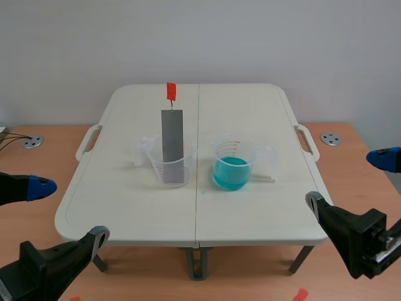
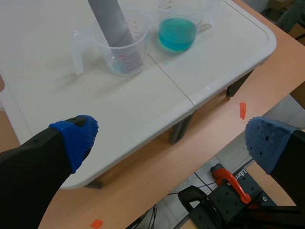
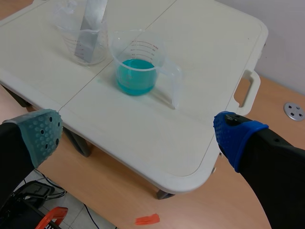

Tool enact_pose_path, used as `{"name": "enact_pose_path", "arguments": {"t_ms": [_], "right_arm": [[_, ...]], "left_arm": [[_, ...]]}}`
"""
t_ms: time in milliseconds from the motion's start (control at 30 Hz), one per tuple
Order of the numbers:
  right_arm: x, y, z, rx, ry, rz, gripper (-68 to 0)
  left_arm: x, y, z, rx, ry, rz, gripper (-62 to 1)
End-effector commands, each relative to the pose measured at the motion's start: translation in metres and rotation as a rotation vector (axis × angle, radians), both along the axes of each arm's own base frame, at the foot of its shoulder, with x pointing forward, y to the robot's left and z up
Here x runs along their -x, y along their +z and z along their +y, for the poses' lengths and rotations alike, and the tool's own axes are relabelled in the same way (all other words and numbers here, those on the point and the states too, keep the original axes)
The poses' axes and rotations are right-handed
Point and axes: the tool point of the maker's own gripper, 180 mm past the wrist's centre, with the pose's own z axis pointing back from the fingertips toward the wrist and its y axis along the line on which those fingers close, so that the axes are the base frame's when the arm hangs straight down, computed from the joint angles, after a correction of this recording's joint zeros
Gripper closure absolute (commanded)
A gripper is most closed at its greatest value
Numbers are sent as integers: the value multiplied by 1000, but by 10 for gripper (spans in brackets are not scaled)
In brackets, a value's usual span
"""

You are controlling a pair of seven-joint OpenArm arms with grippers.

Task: Hold the metal plate by the orange handle, dip it into the blue solution, take it out and point at it, then put the plate back in the beaker on the left.
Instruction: 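Lift the metal plate out of the left beaker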

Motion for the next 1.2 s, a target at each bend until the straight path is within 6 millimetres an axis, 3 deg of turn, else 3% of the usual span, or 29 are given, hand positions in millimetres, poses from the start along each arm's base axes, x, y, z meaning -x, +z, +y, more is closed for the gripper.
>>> {"name": "enact_pose_path", "arguments": {"t_ms": [0, 900, 1167], "right_arm": [[-3, 10, 3, -15, 4, -31, -663], [-2, 5, 2, 0, 0, -6, -663], [-8, 13, 8, -16, 28, -41, -663]], "left_arm": [[-1, 6, -3, 12, -8, -21, -623], [-1, 5, -2, 11, -7, -18, -623], [-1, 2, 0, 6, -3, -11, -623]]}}
